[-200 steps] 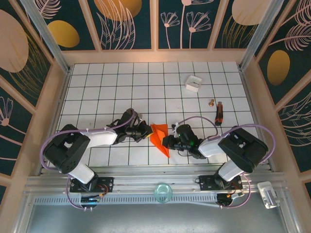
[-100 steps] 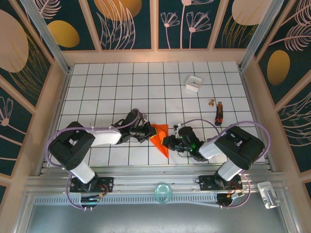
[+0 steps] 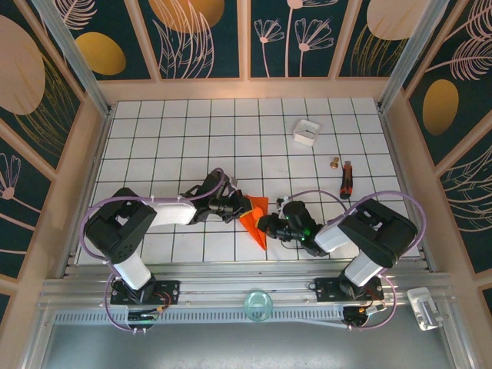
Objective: Fold a paper plane with a square sheet of paper (pick it up from the middle)
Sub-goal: Perform the fourth fold on the wing at the bottom-center of the table.
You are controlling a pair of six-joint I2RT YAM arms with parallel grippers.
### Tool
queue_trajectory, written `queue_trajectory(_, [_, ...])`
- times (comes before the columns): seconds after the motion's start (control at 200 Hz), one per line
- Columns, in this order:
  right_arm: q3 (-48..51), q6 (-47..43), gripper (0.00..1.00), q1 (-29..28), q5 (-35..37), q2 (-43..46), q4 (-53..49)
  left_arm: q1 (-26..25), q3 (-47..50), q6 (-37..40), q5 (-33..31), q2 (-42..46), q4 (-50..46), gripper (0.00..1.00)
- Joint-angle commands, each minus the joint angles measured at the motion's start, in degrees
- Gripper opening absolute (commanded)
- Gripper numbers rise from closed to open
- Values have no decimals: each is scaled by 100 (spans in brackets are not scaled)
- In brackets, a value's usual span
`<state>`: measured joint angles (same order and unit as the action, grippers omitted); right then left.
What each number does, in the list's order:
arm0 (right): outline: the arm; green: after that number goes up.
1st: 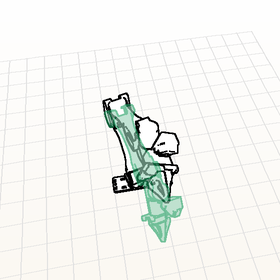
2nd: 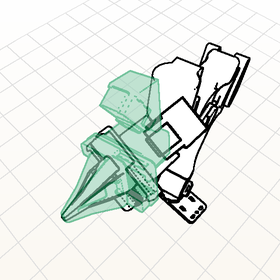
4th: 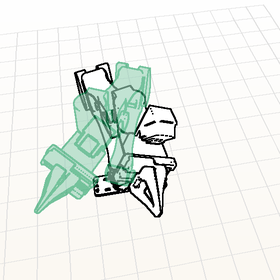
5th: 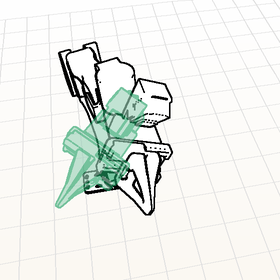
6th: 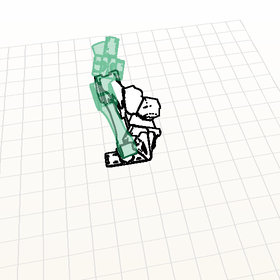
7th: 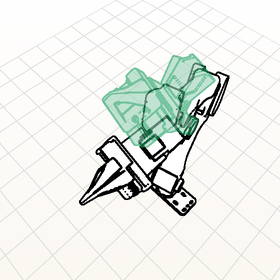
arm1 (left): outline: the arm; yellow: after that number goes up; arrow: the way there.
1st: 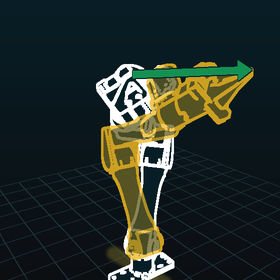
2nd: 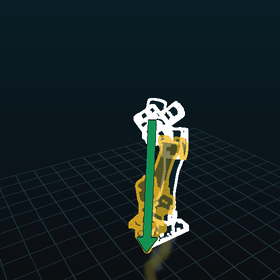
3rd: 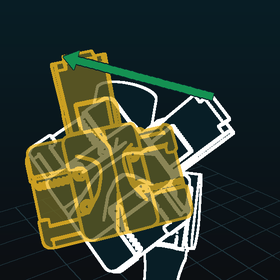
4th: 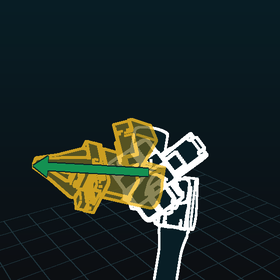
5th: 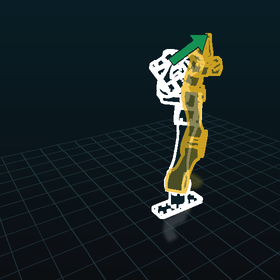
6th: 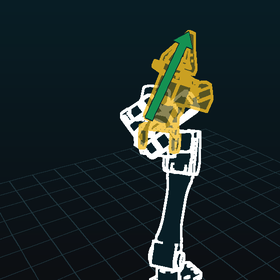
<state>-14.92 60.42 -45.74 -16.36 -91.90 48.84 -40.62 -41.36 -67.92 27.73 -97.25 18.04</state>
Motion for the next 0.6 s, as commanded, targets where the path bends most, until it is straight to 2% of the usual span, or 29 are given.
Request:
queue_trajectory(0.0, [216,126,0,30,195,-239,-428,-9,-136,81,98,-59,198,0])
queue_trajectory(0.595, [429,607,0,30,182,-750,-3,-25,-448,279,264,-526,168,0])
